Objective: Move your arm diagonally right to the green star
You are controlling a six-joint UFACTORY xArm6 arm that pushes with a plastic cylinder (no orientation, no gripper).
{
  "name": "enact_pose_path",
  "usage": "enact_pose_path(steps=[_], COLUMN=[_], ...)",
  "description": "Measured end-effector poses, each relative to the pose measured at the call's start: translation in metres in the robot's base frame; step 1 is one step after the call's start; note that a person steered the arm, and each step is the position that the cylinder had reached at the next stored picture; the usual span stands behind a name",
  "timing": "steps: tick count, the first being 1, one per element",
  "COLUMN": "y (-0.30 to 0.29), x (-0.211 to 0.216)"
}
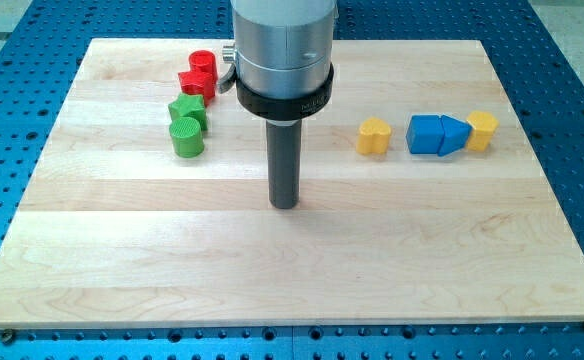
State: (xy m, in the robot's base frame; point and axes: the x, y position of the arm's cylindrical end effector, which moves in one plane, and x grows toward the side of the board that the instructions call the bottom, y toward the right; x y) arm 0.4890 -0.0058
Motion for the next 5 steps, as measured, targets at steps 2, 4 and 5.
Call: enact_pose_path(steps=[2, 4, 5], y=[0.000, 0.000, 0.000], x=[0.000, -0.007, -0.012])
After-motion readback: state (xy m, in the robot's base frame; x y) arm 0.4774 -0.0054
